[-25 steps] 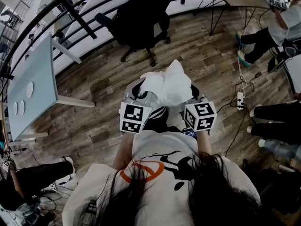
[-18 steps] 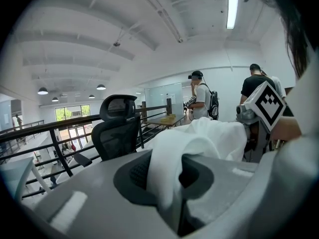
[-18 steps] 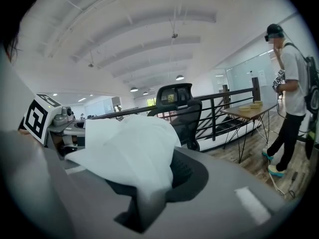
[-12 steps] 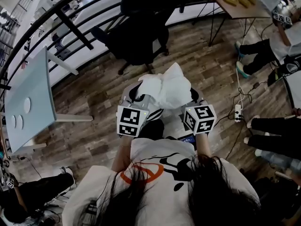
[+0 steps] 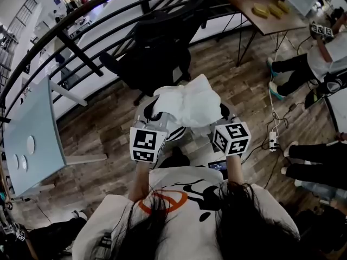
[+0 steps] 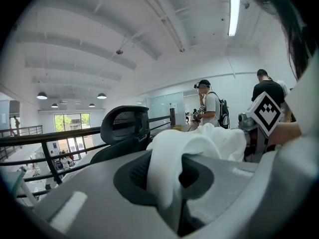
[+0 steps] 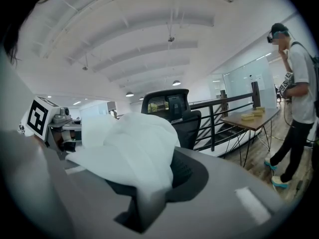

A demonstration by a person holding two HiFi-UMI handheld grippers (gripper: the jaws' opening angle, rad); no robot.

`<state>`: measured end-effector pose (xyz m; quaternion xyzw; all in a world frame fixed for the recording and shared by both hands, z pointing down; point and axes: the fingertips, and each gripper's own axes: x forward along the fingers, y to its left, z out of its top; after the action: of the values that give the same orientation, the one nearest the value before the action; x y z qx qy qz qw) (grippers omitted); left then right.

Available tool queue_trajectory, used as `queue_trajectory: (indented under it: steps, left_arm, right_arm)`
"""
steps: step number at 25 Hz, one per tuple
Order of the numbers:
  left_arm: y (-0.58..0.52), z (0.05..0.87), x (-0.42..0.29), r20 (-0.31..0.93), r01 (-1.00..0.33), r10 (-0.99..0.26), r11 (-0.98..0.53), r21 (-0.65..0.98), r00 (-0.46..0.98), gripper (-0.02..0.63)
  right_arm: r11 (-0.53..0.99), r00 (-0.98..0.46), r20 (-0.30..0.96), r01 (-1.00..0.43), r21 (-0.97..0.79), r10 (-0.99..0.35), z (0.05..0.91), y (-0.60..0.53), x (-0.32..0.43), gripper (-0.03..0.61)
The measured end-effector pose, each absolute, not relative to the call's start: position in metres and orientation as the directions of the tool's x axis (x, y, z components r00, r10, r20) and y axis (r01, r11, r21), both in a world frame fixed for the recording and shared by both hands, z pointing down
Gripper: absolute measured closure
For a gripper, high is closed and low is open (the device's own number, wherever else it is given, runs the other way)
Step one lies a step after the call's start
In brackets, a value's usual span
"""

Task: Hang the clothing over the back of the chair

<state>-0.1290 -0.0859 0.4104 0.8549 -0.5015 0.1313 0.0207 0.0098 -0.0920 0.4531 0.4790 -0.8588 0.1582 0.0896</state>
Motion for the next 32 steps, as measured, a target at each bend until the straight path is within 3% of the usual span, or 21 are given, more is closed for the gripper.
queue_trajectory:
  steps: [10,19,32]
  left_arm:
    - [-0.119,0.403,-0.126,0.233,-0.875,-0.862,-0.478,-0.081,0.45,0.442]
    - [-0.154,0.382,-0.109,0.199,-0.928,-0.921,-0.359,-0.099,0.335,0.442]
    - [-0.195,0.302,-0.109,0.02,-0.974,-0.993,-0.122,-0.192,0.12,0.442]
  right_arm:
    - [0.524,-0.557,0.267,-0.83,-0.188,-0.786,0.439,-0.137,0.015,0.472]
    - [0.61,-0.642,0.238,-0.767,-0.199,-0.729,0.424,-0.191,0.041,0.472]
    - [0.735,-0.75,0.172,-0.661,-0.15,-0.639,0.384,-0.255,0.079,0.472]
